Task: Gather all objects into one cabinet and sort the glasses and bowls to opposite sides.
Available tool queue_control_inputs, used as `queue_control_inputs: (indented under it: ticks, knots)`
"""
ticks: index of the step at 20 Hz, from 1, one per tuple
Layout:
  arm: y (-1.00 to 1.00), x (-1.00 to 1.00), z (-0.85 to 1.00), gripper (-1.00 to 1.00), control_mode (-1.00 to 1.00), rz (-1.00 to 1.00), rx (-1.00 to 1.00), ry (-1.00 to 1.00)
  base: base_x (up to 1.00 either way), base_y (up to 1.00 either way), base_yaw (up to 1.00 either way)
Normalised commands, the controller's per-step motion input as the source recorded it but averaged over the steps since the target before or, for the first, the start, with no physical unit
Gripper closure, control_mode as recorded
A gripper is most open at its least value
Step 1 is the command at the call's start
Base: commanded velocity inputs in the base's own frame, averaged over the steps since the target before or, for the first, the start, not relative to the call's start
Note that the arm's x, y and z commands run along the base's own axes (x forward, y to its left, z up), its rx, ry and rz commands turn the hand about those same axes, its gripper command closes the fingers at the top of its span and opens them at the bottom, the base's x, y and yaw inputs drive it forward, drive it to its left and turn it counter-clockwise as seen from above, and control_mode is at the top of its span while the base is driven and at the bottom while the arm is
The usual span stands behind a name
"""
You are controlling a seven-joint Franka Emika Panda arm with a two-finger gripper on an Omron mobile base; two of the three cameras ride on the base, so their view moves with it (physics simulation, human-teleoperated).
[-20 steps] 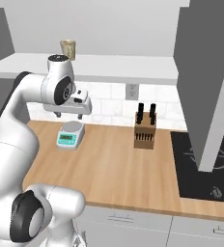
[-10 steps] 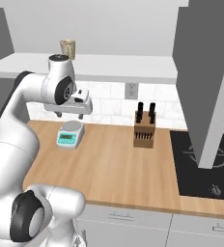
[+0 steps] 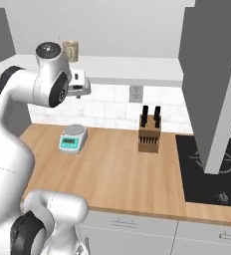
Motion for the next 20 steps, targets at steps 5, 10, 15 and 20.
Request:
queue_control_inputs:
  ticks: [5,10,15,20]
  knots:
    - [0.00,0.38,0.44,-1.00,-1.00,0.57,0.02,-0.67,0.00,0.00,0.00]
    - [0.11,0.08,0.08,-1.00,-1.00,0.17,-0.03,-0.33,0.00,0.00,0.00]
    - [0.22,0.09,0.37,-1.00,-1.00,-0.14,-0.02,0.08,0.00,0.00,0.00]
    - [0.24,0.41,1.00,-1.00,-1.00,-0.33,-0.03,0.29,0.00,0.00,0.00]
